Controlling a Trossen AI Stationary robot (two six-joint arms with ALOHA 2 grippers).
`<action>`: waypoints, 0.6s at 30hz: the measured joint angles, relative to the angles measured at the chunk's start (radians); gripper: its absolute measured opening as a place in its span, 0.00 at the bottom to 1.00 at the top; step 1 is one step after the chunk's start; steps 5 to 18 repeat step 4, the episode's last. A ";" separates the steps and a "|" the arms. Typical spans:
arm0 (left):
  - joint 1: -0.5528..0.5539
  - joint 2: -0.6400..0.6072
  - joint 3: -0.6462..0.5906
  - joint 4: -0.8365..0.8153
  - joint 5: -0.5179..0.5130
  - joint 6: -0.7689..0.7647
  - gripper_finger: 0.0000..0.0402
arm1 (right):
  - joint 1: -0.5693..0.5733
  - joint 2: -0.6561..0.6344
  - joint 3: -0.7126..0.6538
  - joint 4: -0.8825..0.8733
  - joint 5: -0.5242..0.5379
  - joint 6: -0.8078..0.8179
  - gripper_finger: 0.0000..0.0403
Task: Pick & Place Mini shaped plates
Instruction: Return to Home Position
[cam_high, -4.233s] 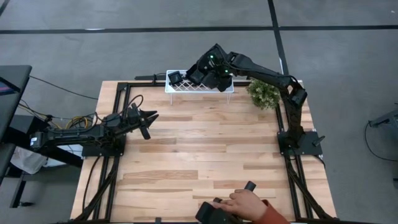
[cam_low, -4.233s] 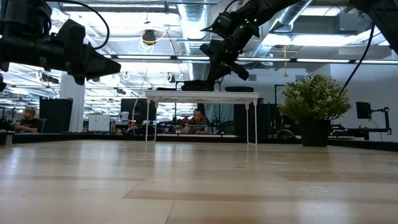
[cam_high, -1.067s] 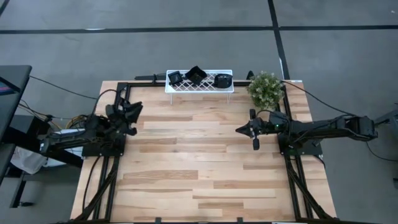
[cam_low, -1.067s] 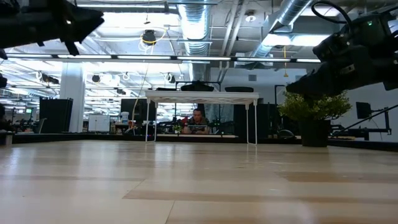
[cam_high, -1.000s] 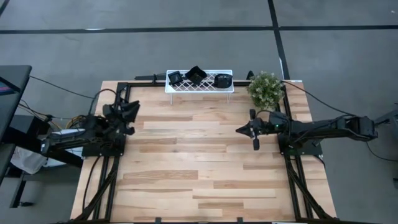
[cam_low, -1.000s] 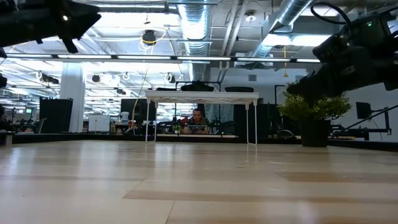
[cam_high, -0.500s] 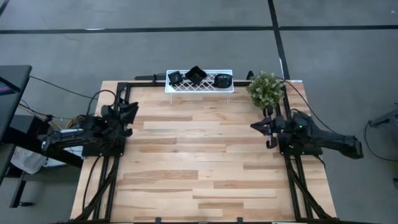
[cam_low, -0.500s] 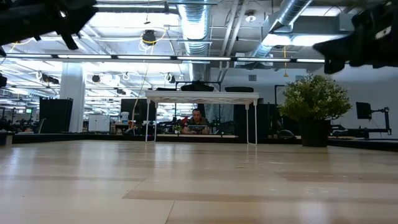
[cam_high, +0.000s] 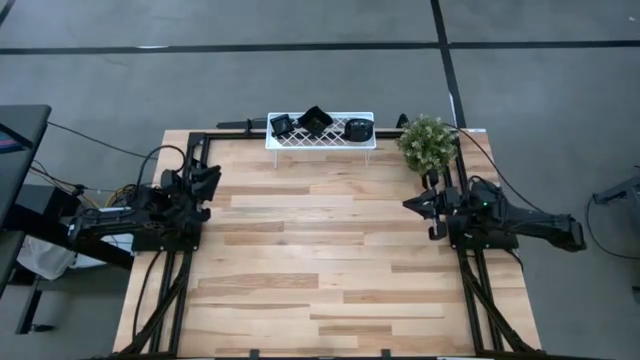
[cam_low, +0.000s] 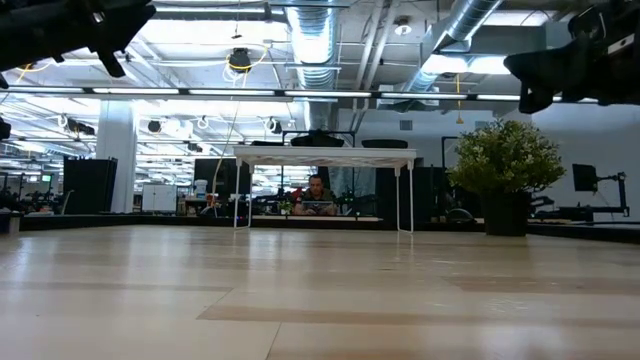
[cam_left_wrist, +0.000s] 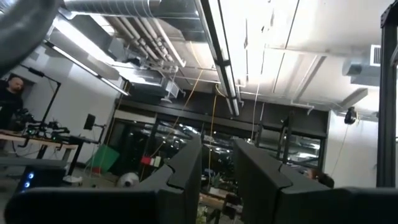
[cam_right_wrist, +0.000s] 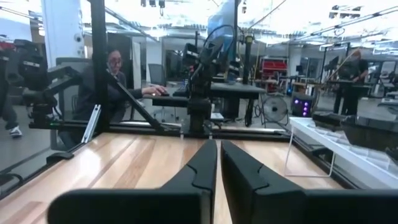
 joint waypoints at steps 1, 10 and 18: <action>0.000 0.000 0.000 0.001 0.000 0.000 0.24 | 0.000 0.000 0.000 -0.002 0.000 0.000 0.04; 0.000 0.000 0.000 0.001 0.000 0.000 0.24 | 0.000 0.000 0.000 -0.011 0.000 0.000 0.04; 0.000 0.000 0.000 0.001 0.000 0.000 0.24 | 0.000 0.000 0.000 -0.011 0.000 0.000 0.04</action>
